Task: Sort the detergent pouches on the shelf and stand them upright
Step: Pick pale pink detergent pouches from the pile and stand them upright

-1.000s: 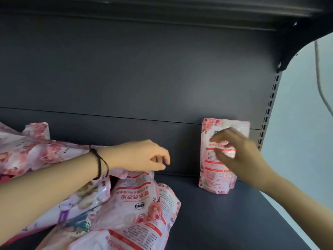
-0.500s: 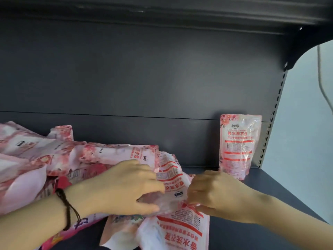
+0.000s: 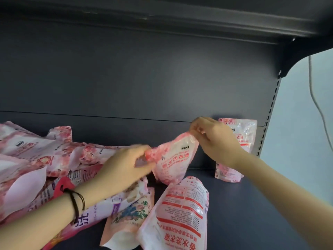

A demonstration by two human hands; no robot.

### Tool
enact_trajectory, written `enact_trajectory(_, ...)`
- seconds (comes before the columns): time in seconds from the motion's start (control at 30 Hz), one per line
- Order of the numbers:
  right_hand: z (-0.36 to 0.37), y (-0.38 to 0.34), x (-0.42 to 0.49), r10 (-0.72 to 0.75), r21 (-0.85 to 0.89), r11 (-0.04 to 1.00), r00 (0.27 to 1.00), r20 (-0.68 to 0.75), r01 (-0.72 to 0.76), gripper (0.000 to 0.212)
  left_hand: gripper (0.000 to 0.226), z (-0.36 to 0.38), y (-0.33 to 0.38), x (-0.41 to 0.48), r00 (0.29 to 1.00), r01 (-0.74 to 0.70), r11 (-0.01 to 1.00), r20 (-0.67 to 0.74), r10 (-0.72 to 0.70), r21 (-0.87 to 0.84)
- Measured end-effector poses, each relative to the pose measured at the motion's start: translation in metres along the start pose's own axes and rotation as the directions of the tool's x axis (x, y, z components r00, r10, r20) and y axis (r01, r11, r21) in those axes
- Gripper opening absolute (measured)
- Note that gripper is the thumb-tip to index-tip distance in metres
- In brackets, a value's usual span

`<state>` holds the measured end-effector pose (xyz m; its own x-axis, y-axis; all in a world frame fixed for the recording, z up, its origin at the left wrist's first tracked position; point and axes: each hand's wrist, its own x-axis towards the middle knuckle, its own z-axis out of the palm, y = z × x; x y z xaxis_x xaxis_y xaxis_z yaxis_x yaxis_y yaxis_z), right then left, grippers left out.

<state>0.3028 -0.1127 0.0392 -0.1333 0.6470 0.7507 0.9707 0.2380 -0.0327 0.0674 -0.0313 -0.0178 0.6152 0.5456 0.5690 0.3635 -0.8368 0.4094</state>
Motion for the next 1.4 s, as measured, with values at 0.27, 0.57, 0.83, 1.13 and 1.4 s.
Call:
enact_trajectory(0.27, 0.036, 0.033, -0.030, 0.420, 0.659, 0.539, 0.846, 0.329, -0.525, 0.018, 0.012, 0.029, -0.010, 0.041, 0.971, 0.211, 0.835, 0.010, -0.240, -0.508)
enact_trajectory(0.57, 0.023, 0.049, -0.003, 0.642, 0.900, 0.100, 0.719, 0.266, -0.423, 0.013, 0.017, 0.034, 0.044, 0.120, 0.901, 0.197, 0.687, -0.147, -0.408, -0.699)
enact_trajectory(0.83, -0.032, 0.118, -0.048, 0.728, 0.919, 0.016, 0.635, 0.260, -0.394, 0.014, 0.019, 0.098, 0.109, 0.155, 0.950, 0.189, 0.595, -0.008, -0.312, -0.781)
enact_trajectory(1.13, -0.033, 0.154, -0.102, 0.745, 0.868, 0.010, 0.582, 0.325, -0.497, 0.022, 0.017, 0.156, 0.119, 0.149, 0.941, 0.288, 0.568, 0.116, -0.319, -0.771)
enact_trajectory(1.4, -0.055, 0.154, -0.097, 0.724, 0.674, 0.521, 0.689, -0.024, -0.524, 0.017, 0.018, 0.128, 0.105, 0.134, 0.969, 0.238, 0.846, 0.172, -0.176, -0.476)
